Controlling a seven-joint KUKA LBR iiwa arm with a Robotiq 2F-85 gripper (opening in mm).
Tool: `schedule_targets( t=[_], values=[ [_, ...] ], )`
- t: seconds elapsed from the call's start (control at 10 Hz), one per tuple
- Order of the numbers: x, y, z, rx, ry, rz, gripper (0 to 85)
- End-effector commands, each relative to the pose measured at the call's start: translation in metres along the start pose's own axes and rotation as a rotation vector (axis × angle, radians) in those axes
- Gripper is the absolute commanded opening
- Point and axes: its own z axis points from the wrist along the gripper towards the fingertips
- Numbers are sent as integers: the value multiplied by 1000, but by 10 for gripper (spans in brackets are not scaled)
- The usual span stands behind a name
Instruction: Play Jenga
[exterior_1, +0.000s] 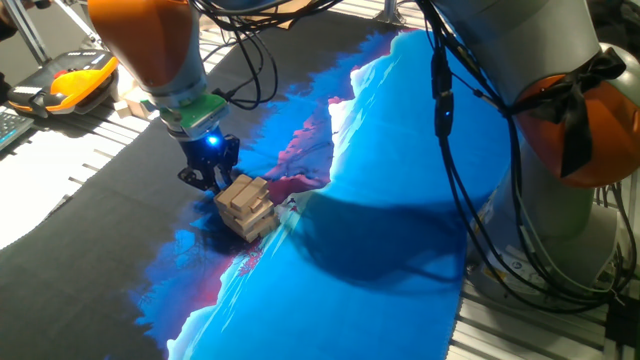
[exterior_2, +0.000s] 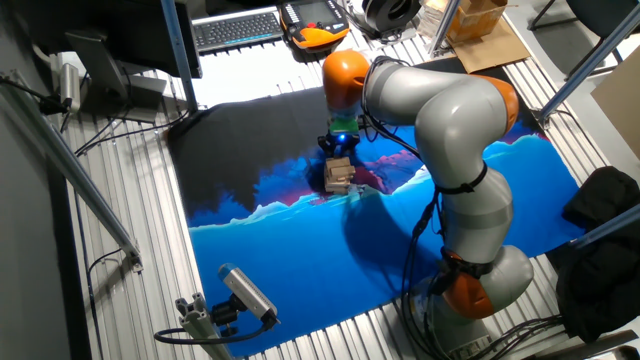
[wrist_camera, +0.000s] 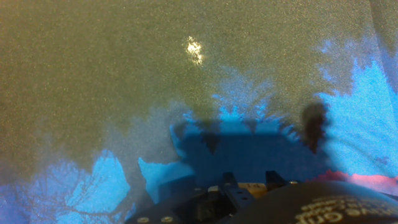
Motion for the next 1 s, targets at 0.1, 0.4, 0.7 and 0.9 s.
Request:
schedule_targets(
  t=[0.1, 0.4, 0.7, 0.9],
  values=[
    [1, 0, -1, 1, 1, 2, 170],
    [3, 1, -2, 1, 2, 5, 170],
    [4, 1, -3, 1, 5, 6, 170],
    [5, 1, -2, 2, 8, 9, 170]
  ],
)
